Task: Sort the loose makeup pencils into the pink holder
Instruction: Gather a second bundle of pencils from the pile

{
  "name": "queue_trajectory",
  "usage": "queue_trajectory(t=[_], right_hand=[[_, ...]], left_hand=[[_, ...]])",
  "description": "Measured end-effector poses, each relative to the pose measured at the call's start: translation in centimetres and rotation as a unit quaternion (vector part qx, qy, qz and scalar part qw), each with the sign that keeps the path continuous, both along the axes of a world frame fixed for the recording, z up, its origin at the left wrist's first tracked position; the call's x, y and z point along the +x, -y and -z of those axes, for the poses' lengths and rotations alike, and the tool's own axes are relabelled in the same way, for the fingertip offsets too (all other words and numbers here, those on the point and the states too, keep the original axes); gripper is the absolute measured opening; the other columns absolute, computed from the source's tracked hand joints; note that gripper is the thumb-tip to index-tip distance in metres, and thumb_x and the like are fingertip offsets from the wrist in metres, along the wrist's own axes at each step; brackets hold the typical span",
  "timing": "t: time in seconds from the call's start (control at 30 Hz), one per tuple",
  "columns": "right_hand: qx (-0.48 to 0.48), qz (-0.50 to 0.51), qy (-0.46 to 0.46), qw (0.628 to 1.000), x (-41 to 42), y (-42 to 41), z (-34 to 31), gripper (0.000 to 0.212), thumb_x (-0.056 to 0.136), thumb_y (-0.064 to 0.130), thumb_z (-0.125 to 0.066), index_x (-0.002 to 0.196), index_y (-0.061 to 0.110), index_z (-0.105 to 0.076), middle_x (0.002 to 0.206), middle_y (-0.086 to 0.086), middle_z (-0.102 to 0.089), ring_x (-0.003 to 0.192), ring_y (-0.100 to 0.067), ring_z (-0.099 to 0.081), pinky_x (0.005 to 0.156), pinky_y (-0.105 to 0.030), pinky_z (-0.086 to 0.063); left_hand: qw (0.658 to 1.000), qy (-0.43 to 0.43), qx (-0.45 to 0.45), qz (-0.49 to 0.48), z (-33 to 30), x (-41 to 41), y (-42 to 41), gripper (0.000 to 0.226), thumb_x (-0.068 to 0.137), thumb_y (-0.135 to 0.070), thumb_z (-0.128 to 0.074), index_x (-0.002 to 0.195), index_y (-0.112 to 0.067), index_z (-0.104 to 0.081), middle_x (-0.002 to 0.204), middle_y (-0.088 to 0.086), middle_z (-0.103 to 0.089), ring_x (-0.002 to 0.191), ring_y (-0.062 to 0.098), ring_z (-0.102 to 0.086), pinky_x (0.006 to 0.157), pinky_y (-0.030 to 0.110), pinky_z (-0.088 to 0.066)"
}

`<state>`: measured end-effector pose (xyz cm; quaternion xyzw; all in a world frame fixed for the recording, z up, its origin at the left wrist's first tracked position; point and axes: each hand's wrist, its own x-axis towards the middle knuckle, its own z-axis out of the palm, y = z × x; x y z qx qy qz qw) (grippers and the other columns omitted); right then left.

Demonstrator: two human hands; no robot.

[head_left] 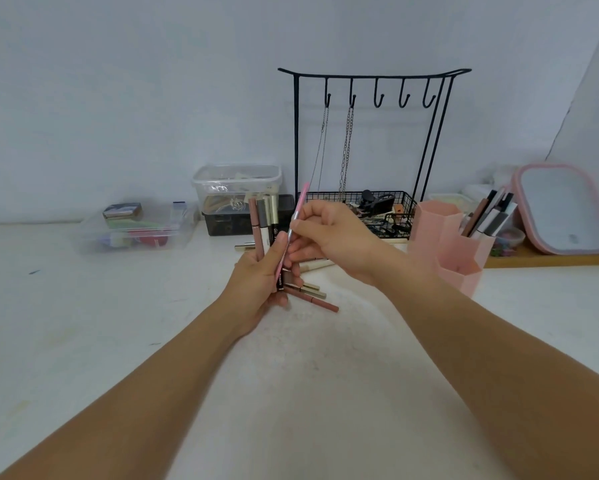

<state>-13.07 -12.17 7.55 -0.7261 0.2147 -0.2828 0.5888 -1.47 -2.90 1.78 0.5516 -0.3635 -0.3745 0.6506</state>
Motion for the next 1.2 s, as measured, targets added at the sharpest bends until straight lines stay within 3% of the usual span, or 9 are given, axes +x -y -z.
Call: queue_trajectory(t=[0.07, 0.17, 0.23, 0.33, 0.43, 0.63, 0.83, 1.07, 1.2], right_hand=[[-0.033, 0.01, -0.001, 0.999, 0.2, 0.0, 0.4, 0.001, 0.097, 0.003, -0.061, 0.096, 0.002, -0.061, 0.073, -0.011, -0.068, 0.062, -0.017, -0.067, 0.066, -0.026, -0.062], [-0.095, 0.028, -0.026, 0.995, 0.3, 0.1, 0.8, 0.007, 0.094, 0.009, -0.067, 0.098, 0.004, -0.068, 0.079, -0.012, -0.071, 0.07, -0.018, -0.066, 0.075, -0.037, -0.06], [-0.094, 0.018, -0.031, 0.995, 0.1, 0.5, 0.9, 0.008, 0.094, 0.014, -0.069, 0.096, 0.007, -0.073, 0.082, -0.011, -0.071, 0.069, -0.012, -0.066, 0.069, -0.03, -0.059], [-0.207, 0.054, -0.082, 0.973, -0.8, 2.4, 1.1, 0.01, 0.091, 0.022, -0.073, 0.092, 0.013, -0.076, 0.084, -0.003, -0.074, 0.071, -0.006, -0.065, 0.064, -0.022, -0.053], [-0.398, 0.094, -0.249, 0.878, -2.2, 5.1, 2.4, 0.01, 0.089, 0.022, -0.075, 0.096, 0.015, -0.074, 0.096, 0.0, -0.073, 0.087, -0.015, -0.066, 0.08, -0.03, -0.053], [-0.426, 0.107, -0.344, 0.83, -2.9, 6.8, 4.4, 0.014, 0.089, 0.015, -0.07, 0.103, 0.017, -0.074, 0.105, -0.001, -0.07, 0.097, -0.023, -0.064, 0.089, -0.038, -0.054], [-0.45, 0.096, -0.367, 0.808, -2.6, 7.3, 4.7, 0.013, 0.091, 0.017, -0.07, 0.104, 0.018, -0.071, 0.098, 0.0, -0.065, 0.092, -0.023, -0.061, 0.084, -0.037, -0.053], [-0.433, 0.099, -0.369, 0.816, -2.8, 7.5, 4.7, 0.006, 0.095, 0.014, -0.063, 0.092, 0.012, -0.068, 0.084, 0.001, -0.062, 0.082, -0.022, -0.058, 0.074, -0.035, -0.049], [-0.355, 0.096, -0.282, 0.886, -2.6, 5.9, 2.0, 0.008, 0.098, 0.016, -0.06, 0.093, 0.013, -0.065, 0.076, 0.005, -0.059, 0.064, -0.008, -0.052, 0.057, -0.022, -0.039]], left_hand=[[0.999, 0.012, 0.003, 0.032, -0.1, 0.0, -0.2, 0.042, 0.096, -0.051, -0.056, 0.08, -0.012, -0.058, 0.06, 0.005, -0.059, 0.048, 0.015, -0.058, 0.037, 0.022, -0.038], [0.998, 0.0, 0.007, 0.062, 0.0, 0.2, -0.4, 0.035, 0.08, -0.047, -0.071, 0.079, -0.02, -0.05, 0.055, -0.002, -0.033, 0.043, 0.011, -0.029, 0.036, 0.018, -0.02], [0.998, -0.017, 0.014, 0.056, 0.0, 0.2, -0.3, 0.031, 0.082, -0.044, -0.073, 0.077, -0.023, -0.052, 0.055, -0.004, -0.026, 0.046, 0.01, -0.019, 0.04, 0.02, -0.013], [0.999, -0.029, 0.027, 0.03, 0.0, 0.1, 0.0, 0.039, 0.093, -0.037, -0.069, 0.066, -0.025, -0.045, 0.054, -0.004, -0.026, 0.045, 0.011, -0.018, 0.041, 0.023, -0.013], [0.998, -0.048, 0.027, 0.003, 0.2, 0.3, 0.3, 0.046, 0.097, -0.031, -0.064, 0.063, -0.025, -0.035, 0.052, -0.004, -0.028, 0.042, 0.011, -0.023, 0.038, 0.02, -0.017], [0.997, -0.07, 0.017, -0.018, 0.1, 0.5, 0.2, 0.041, 0.101, -0.032, -0.056, 0.066, -0.021, -0.038, 0.053, 0.001, -0.036, 0.043, 0.014, -0.039, 0.039, 0.022, -0.026], [0.997, -0.065, 0.029, -0.024, 0.0, 0.4, 0.2, 0.038, 0.1, -0.036, -0.059, 0.07, -0.022, -0.041, 0.051, -0.005, -0.028, 0.045, 0.011, -0.021, 0.04, 0.022, -0.014], [0.998, -0.05, 0.031, -0.035, -0.2, 0.1, 0.1, 0.037, 0.096, -0.04, -0.065, 0.072, -0.019, -0.046, 0.049, -0.007, -0.033, 0.042, 0.009, -0.028, 0.036, 0.019, -0.02], [0.998, -0.059, 0.02, -0.029, -0.2, 0.1, 0.2, 0.035, 0.094, -0.04, -0.067, 0.073, -0.018, -0.051, 0.047, -0.009, -0.029, 0.041, 0.008, -0.022, 0.035, 0.019, -0.019]])
